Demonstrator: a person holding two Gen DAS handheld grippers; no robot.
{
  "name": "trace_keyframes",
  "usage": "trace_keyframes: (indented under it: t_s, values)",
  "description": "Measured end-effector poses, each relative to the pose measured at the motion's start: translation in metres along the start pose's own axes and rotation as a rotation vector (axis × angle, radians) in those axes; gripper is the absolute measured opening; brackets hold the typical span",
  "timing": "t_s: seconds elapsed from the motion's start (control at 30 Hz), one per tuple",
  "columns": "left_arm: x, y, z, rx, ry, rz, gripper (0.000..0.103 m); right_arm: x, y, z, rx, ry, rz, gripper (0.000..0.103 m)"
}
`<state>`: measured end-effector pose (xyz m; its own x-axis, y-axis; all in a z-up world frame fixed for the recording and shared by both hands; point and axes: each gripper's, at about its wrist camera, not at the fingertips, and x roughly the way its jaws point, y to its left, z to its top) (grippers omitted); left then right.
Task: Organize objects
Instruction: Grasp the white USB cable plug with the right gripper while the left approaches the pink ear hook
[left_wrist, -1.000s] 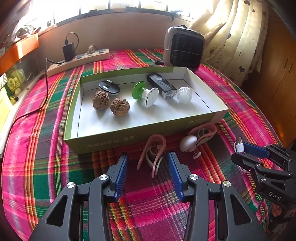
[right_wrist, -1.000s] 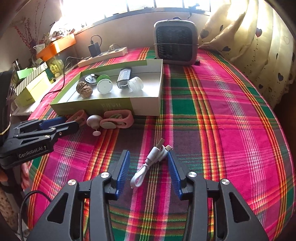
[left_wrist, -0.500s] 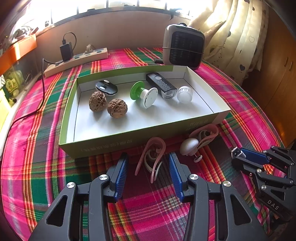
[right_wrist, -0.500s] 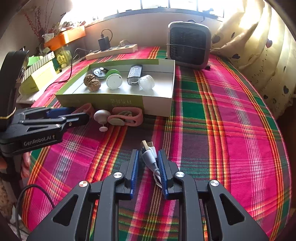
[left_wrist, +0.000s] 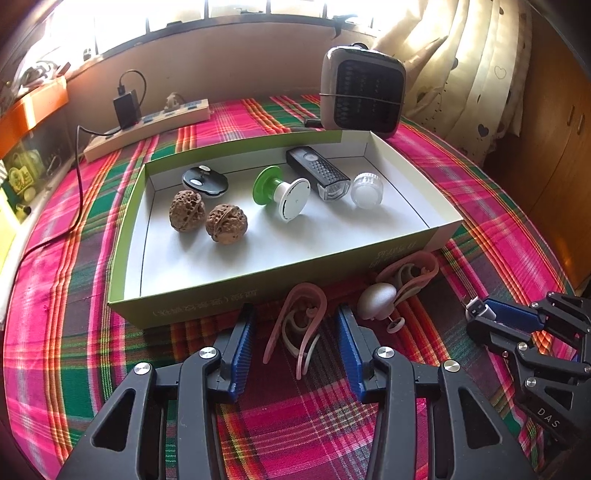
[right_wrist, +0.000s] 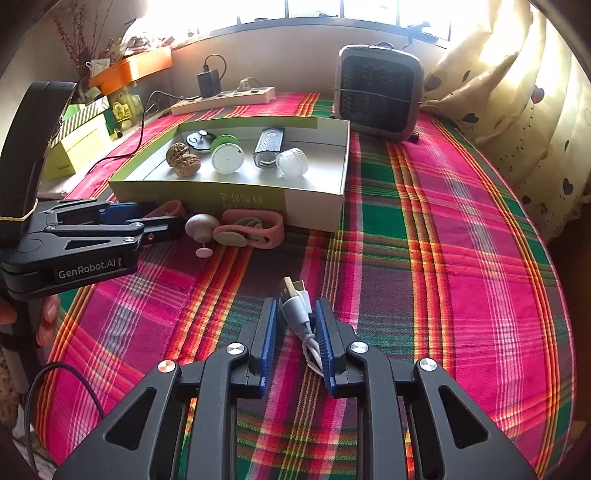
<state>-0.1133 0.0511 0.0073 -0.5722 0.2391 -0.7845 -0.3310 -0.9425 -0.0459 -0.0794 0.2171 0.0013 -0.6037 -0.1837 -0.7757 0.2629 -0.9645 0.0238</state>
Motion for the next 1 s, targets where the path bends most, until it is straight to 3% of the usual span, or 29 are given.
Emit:
trace_keyframes:
  t_s: [0.07, 0.2, 1.0]
  values:
    - [0.0001, 0.0001, 0.0002, 0.002, -0.003, 0.012, 0.029, 0.0, -0.0004, 0.0003, 0.001, 0.0, -0.002, 0.02]
    - [0.0001, 0.001, 0.0001, 0.001, -0.007, 0.017, 0.022, -0.0005, -0.0021, 0.0007, 0.009, -0.001, -0.002, 0.017]
    - [-0.002, -0.0003, -0.0025, -0.003, -0.017, 0.022, 0.021, -0.0006, -0.0026, 0.0011, 0.007, -0.001, -0.008, 0.017]
